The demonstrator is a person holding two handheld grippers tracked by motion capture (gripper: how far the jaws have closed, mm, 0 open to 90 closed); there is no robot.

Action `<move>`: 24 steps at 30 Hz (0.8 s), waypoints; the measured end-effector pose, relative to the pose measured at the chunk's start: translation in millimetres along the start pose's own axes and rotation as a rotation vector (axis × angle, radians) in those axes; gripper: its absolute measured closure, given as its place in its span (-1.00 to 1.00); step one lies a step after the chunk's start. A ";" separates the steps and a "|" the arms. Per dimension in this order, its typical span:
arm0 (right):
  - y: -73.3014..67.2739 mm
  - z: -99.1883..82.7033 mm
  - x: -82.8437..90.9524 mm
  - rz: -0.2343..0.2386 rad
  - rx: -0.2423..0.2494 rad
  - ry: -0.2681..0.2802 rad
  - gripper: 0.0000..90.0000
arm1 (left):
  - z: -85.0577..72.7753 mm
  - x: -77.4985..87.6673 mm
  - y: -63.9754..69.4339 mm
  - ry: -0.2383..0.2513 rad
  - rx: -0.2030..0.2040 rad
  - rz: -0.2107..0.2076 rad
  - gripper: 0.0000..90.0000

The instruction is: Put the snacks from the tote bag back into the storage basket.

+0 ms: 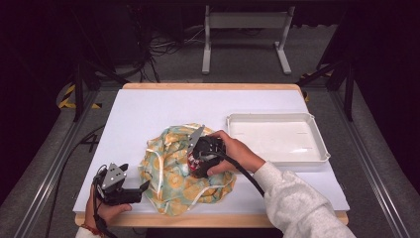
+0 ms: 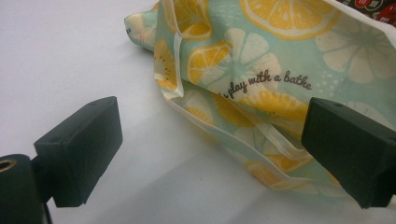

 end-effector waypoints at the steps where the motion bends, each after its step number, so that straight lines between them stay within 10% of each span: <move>1: -0.1 0.1 1.2 0.000 0.001 -0.002 -0.46 | -0.2 -0.2 0.0 -0.001 0.000 0.000 -0.87; 24: 0.9 3.6 17.9 -0.033 0.043 -0.014 -0.46 | -1.1 -0.5 0.1 -0.007 0.001 -0.005 -0.87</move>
Point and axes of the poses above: each handheld gripper's, and its own axes: x roughly backward along the jaws, z roughly out of its top, y roughly to its right, the point moved 7 cm from there along -x, roughly forward along the jaws, and after that the axes turned 10 degrees about x, right-handed, at the moved point
